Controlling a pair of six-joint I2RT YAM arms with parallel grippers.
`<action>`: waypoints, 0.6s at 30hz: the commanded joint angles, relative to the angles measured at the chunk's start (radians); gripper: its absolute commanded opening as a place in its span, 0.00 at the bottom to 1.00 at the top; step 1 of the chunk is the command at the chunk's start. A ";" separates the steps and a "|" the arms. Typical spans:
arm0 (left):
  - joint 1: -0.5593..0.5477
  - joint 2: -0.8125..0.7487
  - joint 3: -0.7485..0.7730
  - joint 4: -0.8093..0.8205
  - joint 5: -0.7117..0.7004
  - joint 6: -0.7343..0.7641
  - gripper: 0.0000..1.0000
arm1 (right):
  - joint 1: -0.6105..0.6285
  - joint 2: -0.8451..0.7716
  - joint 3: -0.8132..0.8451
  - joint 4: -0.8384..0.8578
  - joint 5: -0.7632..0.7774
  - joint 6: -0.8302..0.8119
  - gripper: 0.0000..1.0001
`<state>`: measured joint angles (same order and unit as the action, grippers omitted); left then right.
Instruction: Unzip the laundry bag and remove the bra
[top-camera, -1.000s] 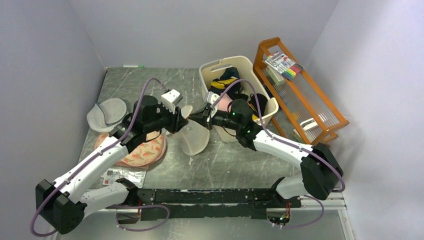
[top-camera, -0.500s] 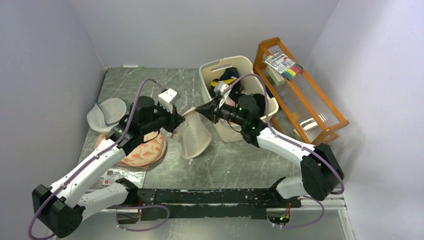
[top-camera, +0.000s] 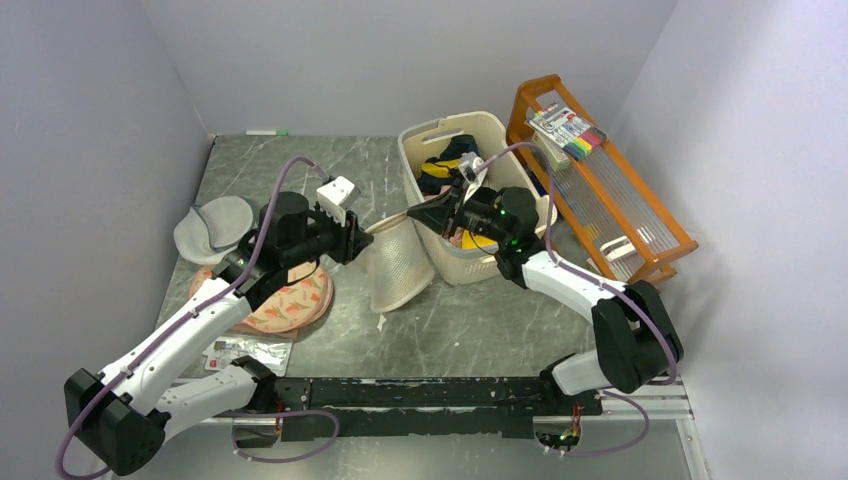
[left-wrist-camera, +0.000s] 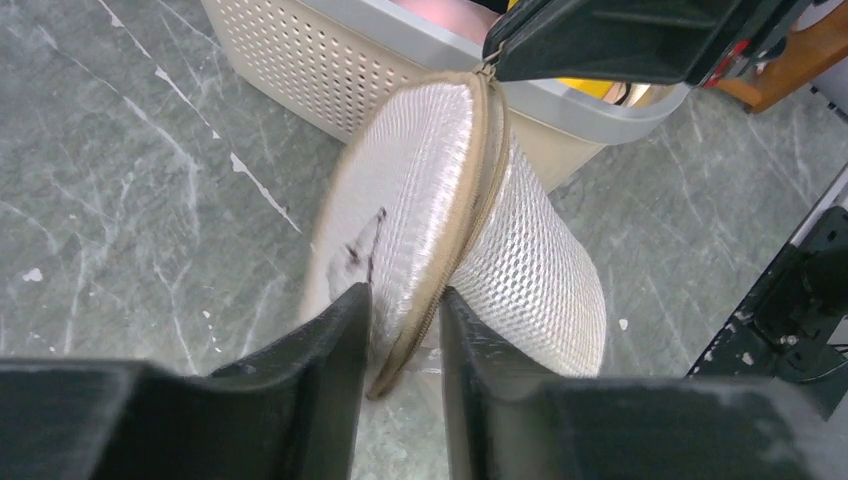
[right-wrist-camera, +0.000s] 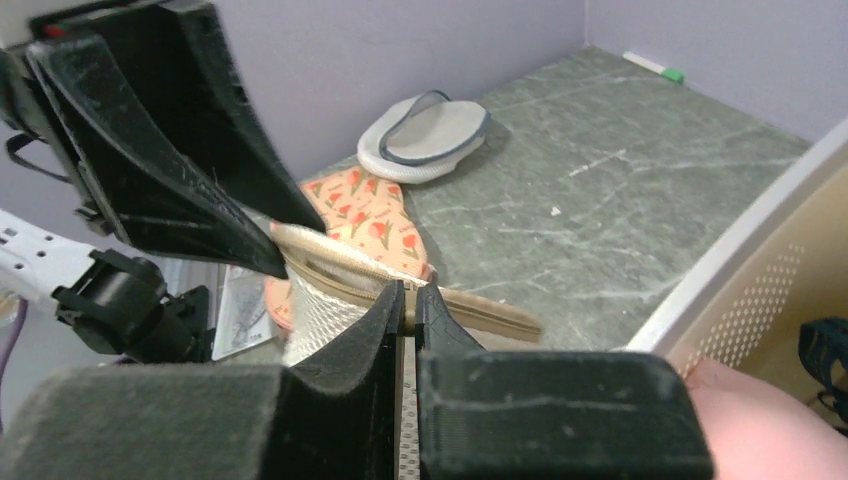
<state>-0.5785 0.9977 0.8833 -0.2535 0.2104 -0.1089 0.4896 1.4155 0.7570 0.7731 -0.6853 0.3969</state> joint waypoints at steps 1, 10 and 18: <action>0.008 -0.017 0.006 0.009 0.053 0.018 0.52 | -0.006 0.004 0.018 0.127 -0.076 0.032 0.00; 0.009 -0.031 -0.006 0.031 0.077 0.005 0.70 | 0.135 0.002 0.080 -0.073 -0.019 -0.168 0.00; 0.008 -0.015 0.006 0.003 -0.001 0.006 0.57 | 0.224 0.007 0.134 -0.182 0.028 -0.287 0.00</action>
<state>-0.5774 0.9859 0.8825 -0.2607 0.2447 -0.1051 0.6960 1.4239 0.8509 0.6132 -0.6765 0.1761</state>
